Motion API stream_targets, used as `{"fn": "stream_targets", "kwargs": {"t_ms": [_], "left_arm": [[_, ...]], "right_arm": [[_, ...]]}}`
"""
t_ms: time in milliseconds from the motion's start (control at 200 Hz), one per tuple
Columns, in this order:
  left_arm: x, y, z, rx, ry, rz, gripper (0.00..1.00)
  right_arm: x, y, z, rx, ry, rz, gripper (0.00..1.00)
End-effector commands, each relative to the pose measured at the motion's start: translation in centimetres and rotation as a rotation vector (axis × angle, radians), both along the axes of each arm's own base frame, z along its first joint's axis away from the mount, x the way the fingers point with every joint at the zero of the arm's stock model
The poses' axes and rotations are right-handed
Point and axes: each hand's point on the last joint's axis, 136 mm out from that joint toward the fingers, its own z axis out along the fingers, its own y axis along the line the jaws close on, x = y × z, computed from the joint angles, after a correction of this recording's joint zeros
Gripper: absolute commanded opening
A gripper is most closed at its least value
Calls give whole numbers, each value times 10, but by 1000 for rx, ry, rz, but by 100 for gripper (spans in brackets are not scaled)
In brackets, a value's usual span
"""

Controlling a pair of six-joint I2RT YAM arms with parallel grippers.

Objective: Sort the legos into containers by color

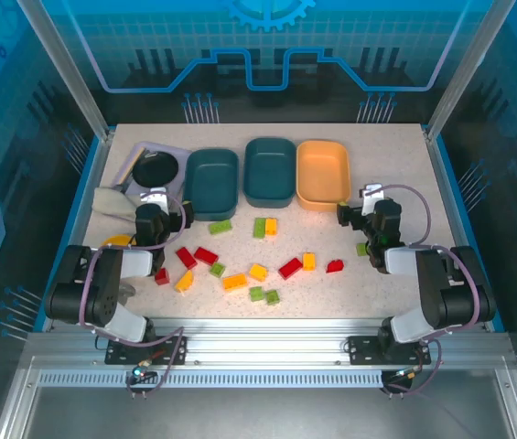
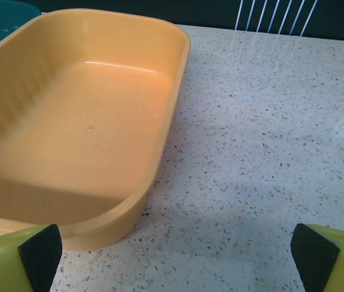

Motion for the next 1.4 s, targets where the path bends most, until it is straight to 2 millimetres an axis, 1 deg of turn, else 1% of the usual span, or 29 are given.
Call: {"fn": "stream_targets", "kwargs": {"t_ms": [0,520,585,640,720,785,835,900,940,1000,1015,1050,1065,1090,1135,1140,1150,1160,1190,1200,1215,1225,1230,1245,1270,1280,1300,1341,1396], "left_arm": [[5,-2,6,8,-17,-28,99],[5,-2,6,9,-17,-28,99],[6,-5,15,24,-9,-30,99],[9,-6,28,56,22,-14,99],[8,-12,46,110,27,-11,99],[7,-16,67,107,-20,16,99],[7,-19,86,105,-56,37,99],[8,-31,111,116,-102,38,99],[9,-39,130,115,-136,39,99],[12,-55,164,110,-209,17,99],[12,-60,173,113,-227,8,99],[14,-72,195,118,-268,-18,99],[15,-77,203,118,-281,-26,99],[17,-83,217,108,-303,-35,99],[20,-93,238,71,-319,-49,99],[21,-93,240,66,-317,-48,99],[21,-93,239,60,-303,-41,99],[22,-92,245,37,-300,-27,99],[24,-86,255,-42,-262,36,99],[22,-83,246,-80,-210,70,99],[21,-79,255,-140,-186,110,99],[17,-76,248,-175,-122,139,99],[16,-74,245,-190,-95,153,99],[11,-70,242,-229,-30,192,99],[0,-60,235,-288,65,281,99],[-4,-56,229,-301,100,325,99],[-7,-51,227,-334,133,377,99],[-1,-59,218,-407,210,327,99],[7,-82,209,-521,292,185,99]], "right_arm": [[2,0,1,-6,-15,10,100],[2,0,2,-7,-18,9,100],[4,-3,14,-27,-19,-26,100],[3,-6,25,-46,6,-51,100],[-1,-6,50,-63,-28,-72,100],[-5,-5,84,-51,-130,-86,100],[-6,-6,107,-44,-163,-104,100],[-7,-3,142,-31,-209,-110,100],[-10,1,164,-36,-238,-109,100],[-16,13,209,-40,-305,-93,100],[-18,16,213,-46,-298,-86,100],[-22,23,239,-42,-318,-78,100],[-24,26,244,-40,-307,-76,100],[-26,26,261,-5,-303,-95,100],[-28,16,265,101,-203,-178,100],[-28,13,259,110,-172,-192,100],[-30,9,259,140,-139,-214,100],[-32,7,257,174,-103,-229,100],[-36,-2,243,267,26,-289,100],[-36,-4,243,304,52,-305,100],[-41,-8,233,350,125,-341,100],[-41,-9,232,385,146,-357,100],[-44,-9,227,394,174,-366,100],[-46,-9,223,423,221,-370,100],[-44,-5,216,454,279,-328,100],[-44,-3,214,460,297,-311,100],[-44,3,211,482,333,-274,100],[-48,6,202,481,396,-265,100],[-60,-1,194,461,454,-337,97]]}}
